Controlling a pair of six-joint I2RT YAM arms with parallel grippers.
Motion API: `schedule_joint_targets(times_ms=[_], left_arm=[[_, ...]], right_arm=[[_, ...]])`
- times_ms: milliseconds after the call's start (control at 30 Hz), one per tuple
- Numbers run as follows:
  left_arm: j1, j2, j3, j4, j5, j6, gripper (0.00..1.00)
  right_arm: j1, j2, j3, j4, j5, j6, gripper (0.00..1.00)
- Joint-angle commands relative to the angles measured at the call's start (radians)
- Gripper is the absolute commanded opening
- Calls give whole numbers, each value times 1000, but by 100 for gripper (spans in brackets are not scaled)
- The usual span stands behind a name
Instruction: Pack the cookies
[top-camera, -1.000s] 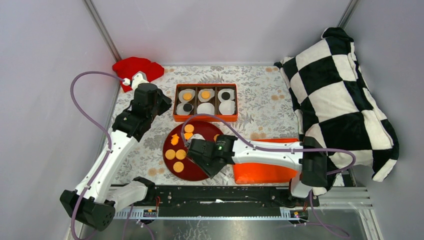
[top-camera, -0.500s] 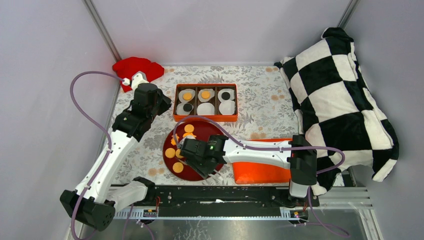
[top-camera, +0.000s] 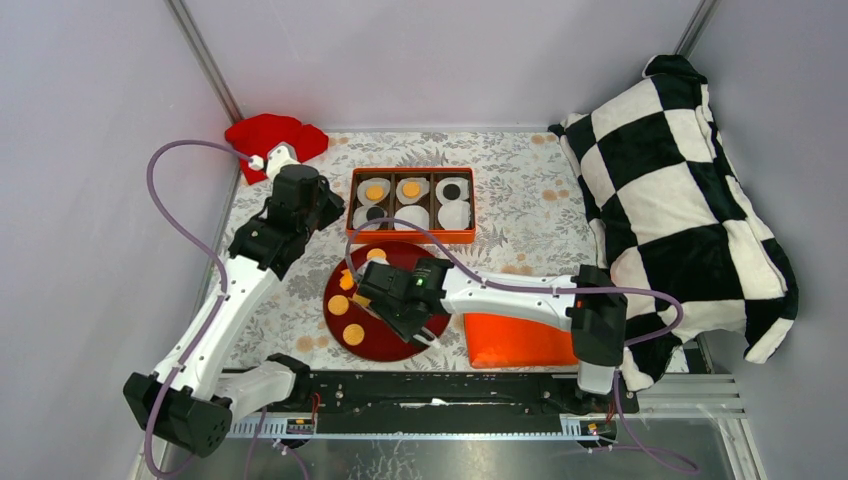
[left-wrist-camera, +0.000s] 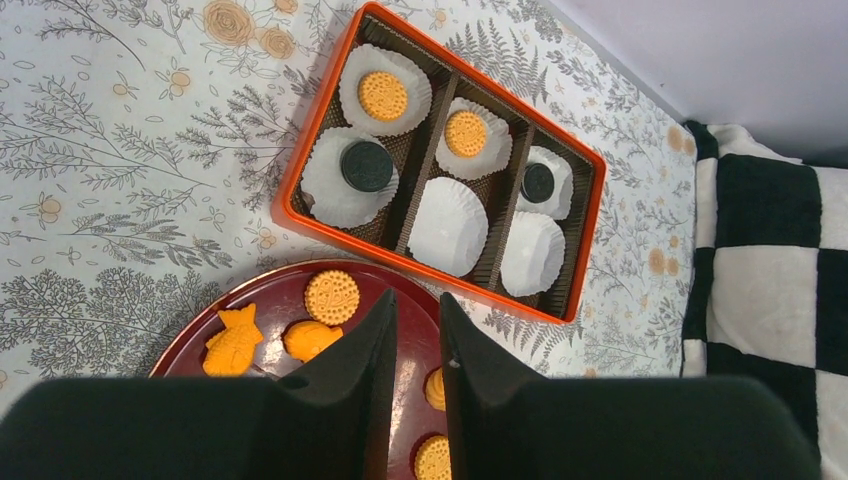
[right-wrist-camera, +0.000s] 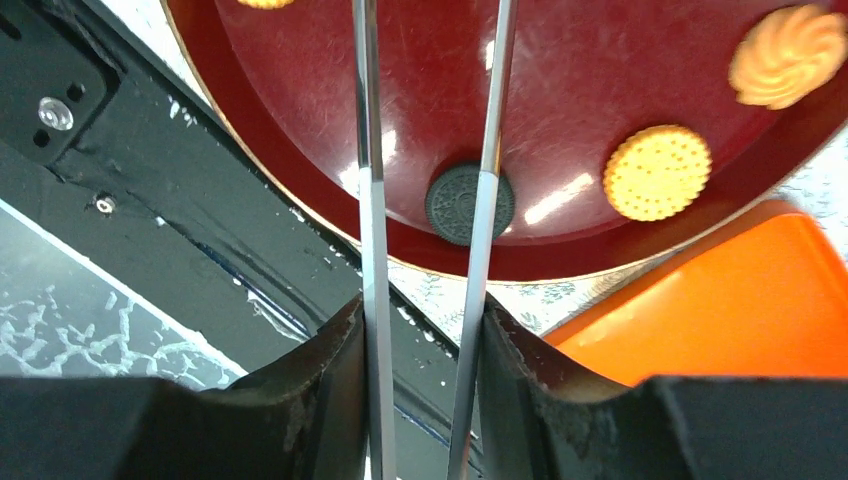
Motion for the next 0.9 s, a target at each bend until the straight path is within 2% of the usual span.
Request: schedule_joint_targets(times_ms=[0,233,400,633,867], left_arm=[[-6,39,16,10,-17,13,26],[-6,116,73,20,-60,26,25],[-6,201,131,38,-78,41,25],[-4,331,207,48,-95,71,24],[7,438,265,87,-85,107,24]], right_arm=[[-25,-109,128,-34,157,-24,13],[-117,-163,179,-68,298,-37,12],[-248,-156,168,-36,316,-58,12],[-414,-102,143,7,280,-96,12],[-513,-49,96,31,175,-112,12]])
